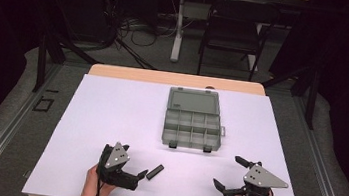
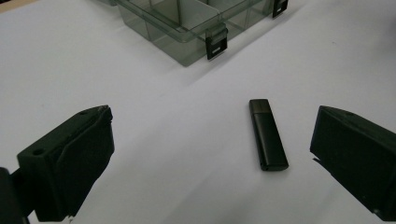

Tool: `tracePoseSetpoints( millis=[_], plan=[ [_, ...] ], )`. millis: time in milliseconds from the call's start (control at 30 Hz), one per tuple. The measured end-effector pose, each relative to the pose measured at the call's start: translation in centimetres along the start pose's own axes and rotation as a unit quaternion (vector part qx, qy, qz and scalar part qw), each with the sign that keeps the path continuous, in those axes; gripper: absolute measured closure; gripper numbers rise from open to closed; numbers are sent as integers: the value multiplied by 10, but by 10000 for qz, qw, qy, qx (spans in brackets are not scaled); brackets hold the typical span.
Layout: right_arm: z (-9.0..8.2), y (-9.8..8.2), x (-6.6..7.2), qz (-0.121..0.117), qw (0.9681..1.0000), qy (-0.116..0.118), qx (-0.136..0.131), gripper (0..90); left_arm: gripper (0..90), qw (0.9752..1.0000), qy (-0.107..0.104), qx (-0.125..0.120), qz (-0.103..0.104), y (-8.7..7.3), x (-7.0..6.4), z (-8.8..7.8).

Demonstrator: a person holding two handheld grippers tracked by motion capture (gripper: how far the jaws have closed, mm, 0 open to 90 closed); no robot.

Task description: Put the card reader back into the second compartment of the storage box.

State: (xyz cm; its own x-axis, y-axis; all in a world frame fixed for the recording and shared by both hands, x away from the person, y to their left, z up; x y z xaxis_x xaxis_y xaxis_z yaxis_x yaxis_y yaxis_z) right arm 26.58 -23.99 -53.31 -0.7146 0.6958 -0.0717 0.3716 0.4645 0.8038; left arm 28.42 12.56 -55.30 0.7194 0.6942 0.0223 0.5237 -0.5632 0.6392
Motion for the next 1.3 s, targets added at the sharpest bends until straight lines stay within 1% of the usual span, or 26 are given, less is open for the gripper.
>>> tracePoseSetpoints(
  millis=[67, 133, 333, 367, 467, 567, 600, 633, 700, 733, 800, 833, 867, 900, 933, 967, 1000, 1033, 1067, 1100, 1167, 1200, 1233, 1267, 1300],
  plan=[
    [-1, 0, 0, -2, 10000, -29, -25, 0, 0, 10000, 37, 83, -19, 2, -1, 2],
    [1, 0, 0, -1, 10000, -39, 17, 0, 0, 9999, 11, 161, -51, 4, -3, 6],
    [2, 1, 0, -8, 10000, -52, 48, 0, 0, 9996, 39, 265, -25, 7, -7, 11],
    [3, 1, 1, -47, 9999, -54, 94, 0, 0, 9995, 86, 304, -51, 8, -8, 13],
    [4, 1, 1, -41, 9999, -45, 96, 0, 0, 9994, 92, 322, -62, 9, -10, 13],
    [5, 0, 1, -29, 9999, -40, 116, 0, 0, 9993, 122, 344, -36, 11, -14, 15],
    [6, 1, 0, -10, 9999, -16, 117, 0, 0, 9991, 90, 406, 20, 11, -16, 19],
    [7, 1, 0, -10, 9999, -14, 134, 0, 0, 9991, 90, 406, 20, 11, -16, 19],
    [8, 1, 1, -36, 9998, 8, 173, 0, 0, 9985, 55, 539, 54, 11, -20, 25],
    [8, 1, 1, -36, 9998, 8, 173, 0, 0, 9985, 55, 539, 54, 11, -20, 25],
    [8, 1, 1, -53, 9998, 17, 167, 0, 7, 9977, 92, 660, 75, 11, -24, 28],
    [8, 1, 1, -53, 9998, 17, 167, 0, 7, 9976, 89, 689, 59, 11, -25, 29],
    [8, 2, 1, -57, 9999, 23, 147, 0, 10, 9974, 97, 706, 85, 10, -26, 30],
    [8, 1, 1, -48, 9999, 32, 141, 0, 21, 9974, 88, 712, 74, 10, -28, 31],
    [7, 1, 1, -56, 9999, 41, 148, 0, 63, 9973, 108, 722, 116, 10, -30, 31],
    [7, 1, 1, -56, 9999, 41, 148, 0, 63, 9972, 106, 728, 129, 10, -31, 31],
    [7, 1, 1, -54, 9999, 43, 146, 0, 90, 9974, 97, 694, 141, 10, -32, 30],
    [7, 1, 2, -75, 9999, 48, 148, 0, 222, 9976, 14, 672, 167, 10, -34, 29],
    [7, 1, 2, -75, 9999, 48, 148, 0, 259, 9976, 14, 672, 167, 10, -34, 29],
    [8, 1, 2, -85, 9998, 42, 152, 0, 300, 9977, -28, 657, 147, 10, -38, 29],
    [8, 1, 2, -97, 9998, 41, 159, 0, 303, 9976, 5, 676, 174, 10, -39, 29],
    [7, 1, 3, -146, 9997, 40, 169, 0, 359, 9976, -6, 673, 170, 10, -40, 29],
    [7, 1, 3, -146, 9997, 40, 169, 0, 359, 9976, -11, 672, 178, 9, -41, 29],
    [7, 1, 4, -158, 9997, 41, 165, 0, 402, 9978, -11, 651, 122, 9, -42, 29],
    [7, 1, 4, -158, 9997, 41, 165, 0, 425, 9978, -11, 651, 122, 9, -42, 29]
  ],
)
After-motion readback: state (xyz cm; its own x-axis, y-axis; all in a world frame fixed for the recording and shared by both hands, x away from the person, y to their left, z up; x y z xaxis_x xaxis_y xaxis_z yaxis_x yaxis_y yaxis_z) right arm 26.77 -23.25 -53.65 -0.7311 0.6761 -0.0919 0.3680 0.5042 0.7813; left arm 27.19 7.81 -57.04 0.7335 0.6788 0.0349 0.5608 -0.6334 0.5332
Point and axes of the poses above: each handheld gripper's, and its own axes: z roughly forward along the jaws, y roughly out of its top, x roughly to its left, the point moved 3 cm from there along z, roughly forward along the jaws, and after that the axes turned 15 degrees about x, right-handed, at the moved point
